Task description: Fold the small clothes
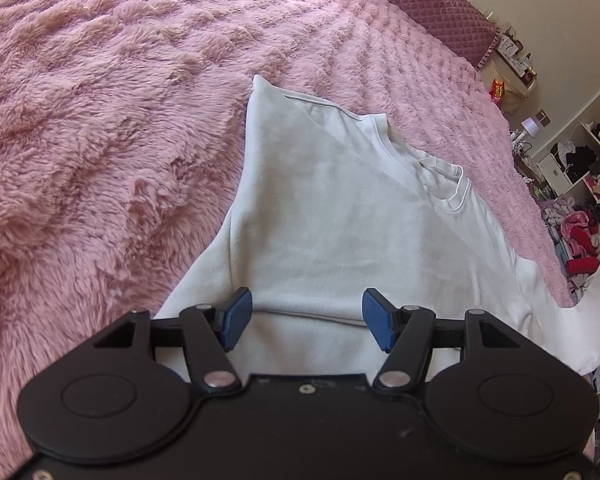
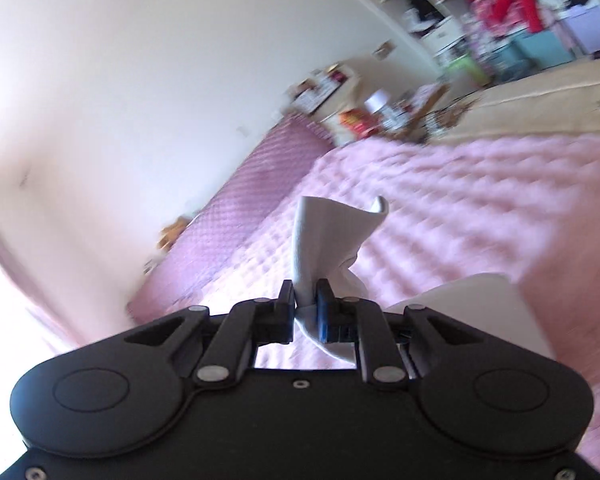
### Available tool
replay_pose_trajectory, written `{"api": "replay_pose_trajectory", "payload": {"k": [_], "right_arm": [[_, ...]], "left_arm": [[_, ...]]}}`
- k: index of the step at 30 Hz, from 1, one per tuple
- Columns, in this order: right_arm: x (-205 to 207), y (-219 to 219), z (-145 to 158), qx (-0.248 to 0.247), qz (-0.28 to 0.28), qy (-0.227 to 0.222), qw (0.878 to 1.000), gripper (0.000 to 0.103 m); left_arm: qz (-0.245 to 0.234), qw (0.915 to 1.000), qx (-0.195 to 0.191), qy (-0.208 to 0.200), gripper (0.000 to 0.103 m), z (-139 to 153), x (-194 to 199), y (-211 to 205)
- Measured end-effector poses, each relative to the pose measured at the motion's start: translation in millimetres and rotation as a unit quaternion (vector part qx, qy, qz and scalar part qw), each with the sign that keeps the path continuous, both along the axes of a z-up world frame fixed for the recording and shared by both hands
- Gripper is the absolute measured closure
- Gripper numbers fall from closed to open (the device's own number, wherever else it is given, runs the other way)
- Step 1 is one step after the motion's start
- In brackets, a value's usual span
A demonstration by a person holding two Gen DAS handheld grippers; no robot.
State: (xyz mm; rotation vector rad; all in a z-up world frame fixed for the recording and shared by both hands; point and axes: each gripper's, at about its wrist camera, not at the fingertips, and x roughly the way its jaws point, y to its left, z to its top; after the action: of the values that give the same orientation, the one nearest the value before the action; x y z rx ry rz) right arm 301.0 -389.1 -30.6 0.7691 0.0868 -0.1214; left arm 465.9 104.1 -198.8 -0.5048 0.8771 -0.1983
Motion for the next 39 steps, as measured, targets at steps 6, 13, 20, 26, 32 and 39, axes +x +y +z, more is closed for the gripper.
{"api": "replay_pose_trajectory", "payload": {"k": [6, 13, 20, 26, 32, 39], "right_arm": [[81, 165, -46, 0.032, 0.199, 0.047, 0.978, 0.091], [96, 246, -125, 0.021, 0.248, 0.184, 0.951, 0.049], [35, 140, -119, 0.03, 0.147, 0.173, 0.973, 0.049], [-2, 57, -133, 0.081, 0.075, 0.183, 0.977, 0.049], [-18, 38, -153, 0.142, 0.071, 0.16, 0.974, 0.049], [-10, 30, -180, 0.239, 0.03, 0.14, 0.96, 0.049]], "left_arm": [[0.015, 0.9996, -0.021, -0.01, 0.041, 16, -11, 19], [0.02, 0.9991, -0.032, -0.017, 0.041, 19, -18, 29], [0.004, 0.9977, -0.066, -0.016, 0.041, 9, -1, 6], [0.044, 0.9981, -0.039, 0.02, 0.043, -13, 24, -10], [0.058, 0.9966, -0.051, 0.029, 0.048, -18, 32, -7], [0.068, 0.9955, -0.036, -0.055, 0.1, 9, 30, -15]]}}
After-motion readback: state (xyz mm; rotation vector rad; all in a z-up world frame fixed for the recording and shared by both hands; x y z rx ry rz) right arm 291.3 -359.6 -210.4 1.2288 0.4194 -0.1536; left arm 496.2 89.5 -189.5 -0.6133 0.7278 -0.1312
